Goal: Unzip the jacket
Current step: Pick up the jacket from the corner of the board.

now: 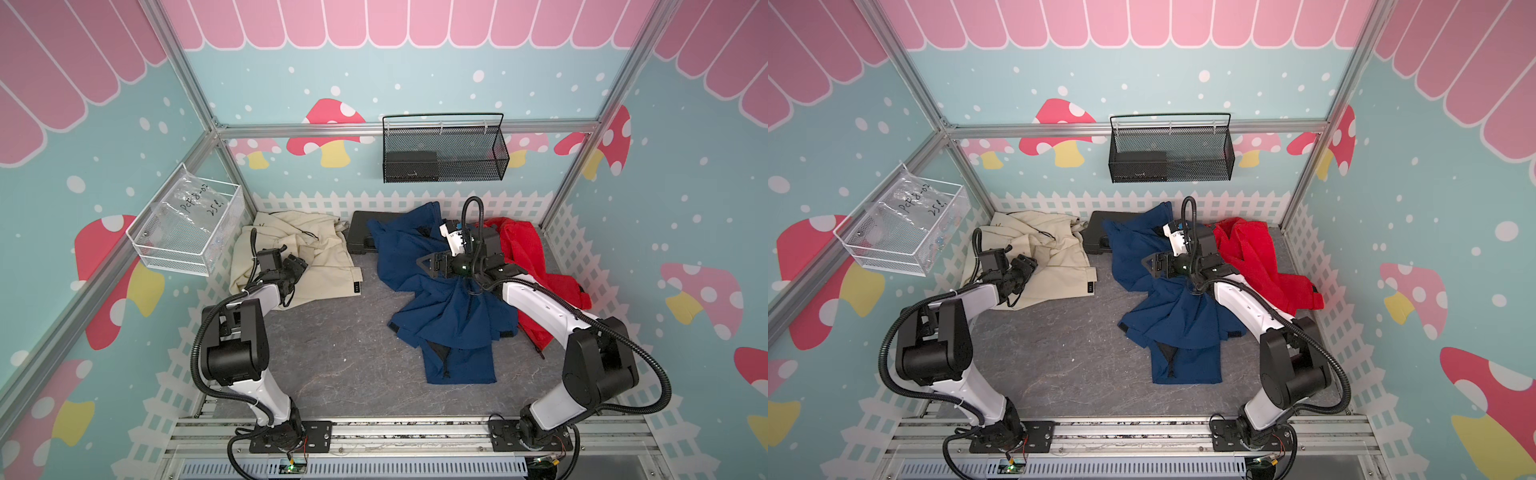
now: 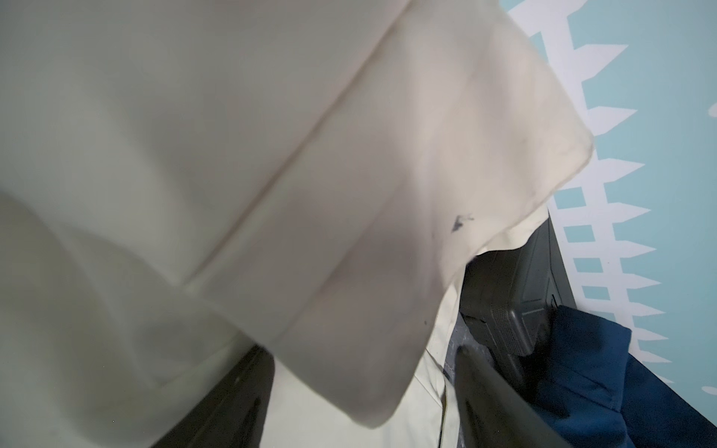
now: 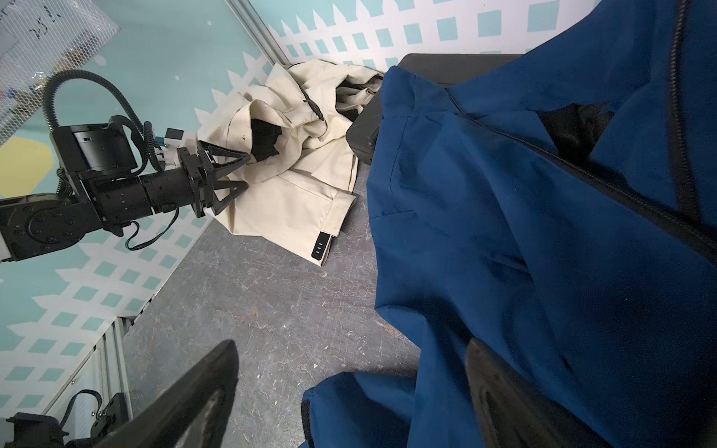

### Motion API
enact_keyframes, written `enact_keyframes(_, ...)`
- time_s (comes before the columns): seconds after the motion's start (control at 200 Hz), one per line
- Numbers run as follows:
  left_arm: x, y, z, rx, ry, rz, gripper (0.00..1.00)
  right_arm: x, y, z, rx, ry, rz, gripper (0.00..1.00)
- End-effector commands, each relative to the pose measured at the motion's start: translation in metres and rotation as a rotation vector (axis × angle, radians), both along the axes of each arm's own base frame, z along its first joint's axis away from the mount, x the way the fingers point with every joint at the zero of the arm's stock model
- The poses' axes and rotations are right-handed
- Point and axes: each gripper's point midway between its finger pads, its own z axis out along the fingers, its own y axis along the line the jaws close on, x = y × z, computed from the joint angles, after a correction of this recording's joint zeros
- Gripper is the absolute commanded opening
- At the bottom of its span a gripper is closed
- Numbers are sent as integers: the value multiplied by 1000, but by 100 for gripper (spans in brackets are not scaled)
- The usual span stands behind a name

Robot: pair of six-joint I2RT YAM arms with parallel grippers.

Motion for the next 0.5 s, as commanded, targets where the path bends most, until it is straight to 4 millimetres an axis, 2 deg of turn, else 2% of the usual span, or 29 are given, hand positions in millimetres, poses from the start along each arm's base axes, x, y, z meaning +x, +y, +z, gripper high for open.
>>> enact_keyframes(0.0,14,8,13,18,-49,-12,67,7,3,15,18,-37,-10,93)
enact_keyframes(0.15,16,13,15,25,-51,-21,44,8,3,21,20,-51,-9,93)
enact_keyframes(0.26,20,9,19,25,-55,-63,21,8,3,23,18,-58,-8,93)
enact_keyframes(0.385,20,4,27,19,-63,-95,3,9,2,21,7,-65,-10,93)
enact_keyframes(0.415,19,3,31,21,-67,-101,0,10,2,20,2,-66,-13,93)
enact_keyframes(0.495,15,0,46,24,-82,-114,0,10,2,18,-8,-69,-8,93)
